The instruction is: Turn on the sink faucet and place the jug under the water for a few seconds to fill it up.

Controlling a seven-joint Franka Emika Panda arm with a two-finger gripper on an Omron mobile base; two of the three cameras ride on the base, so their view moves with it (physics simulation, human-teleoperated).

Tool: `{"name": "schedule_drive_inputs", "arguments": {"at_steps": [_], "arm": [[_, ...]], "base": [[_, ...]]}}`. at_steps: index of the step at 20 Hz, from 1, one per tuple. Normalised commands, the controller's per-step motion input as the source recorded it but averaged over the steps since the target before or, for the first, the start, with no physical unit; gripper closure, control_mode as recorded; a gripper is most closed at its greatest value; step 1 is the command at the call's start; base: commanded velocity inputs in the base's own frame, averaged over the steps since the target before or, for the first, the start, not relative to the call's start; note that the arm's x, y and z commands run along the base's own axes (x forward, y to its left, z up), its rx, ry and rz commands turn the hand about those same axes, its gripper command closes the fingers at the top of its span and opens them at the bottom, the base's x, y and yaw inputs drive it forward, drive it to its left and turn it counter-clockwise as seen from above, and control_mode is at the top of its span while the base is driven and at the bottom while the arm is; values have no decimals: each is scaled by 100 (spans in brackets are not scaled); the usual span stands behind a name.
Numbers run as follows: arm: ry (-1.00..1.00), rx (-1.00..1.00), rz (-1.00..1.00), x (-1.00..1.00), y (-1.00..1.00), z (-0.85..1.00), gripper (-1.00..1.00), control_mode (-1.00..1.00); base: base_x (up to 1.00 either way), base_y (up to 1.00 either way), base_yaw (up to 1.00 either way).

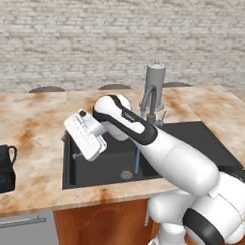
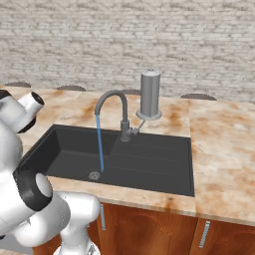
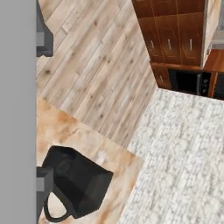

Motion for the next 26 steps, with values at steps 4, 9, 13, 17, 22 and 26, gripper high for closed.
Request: {"name": "schedule_drive_inputs", "arguments": {"at_steps": [4,9,13,17,22,26], "arm": [[13,0,0,36,51,-21,-100,-100],[13,0,0,43,65,-21,-100,-100],[16,0,0,47,56,-18,-100,-100],[14,0,0,41,51,-26,-100,-100],[7,0,0,37,43,-24,-100,-100],[1,-1,0,26,20,-19,-100,-100]], "base": [[0,0,0],[0,0,0],[0,0,0],[0,0,0],[0,0,0],[0,0,0]]}}
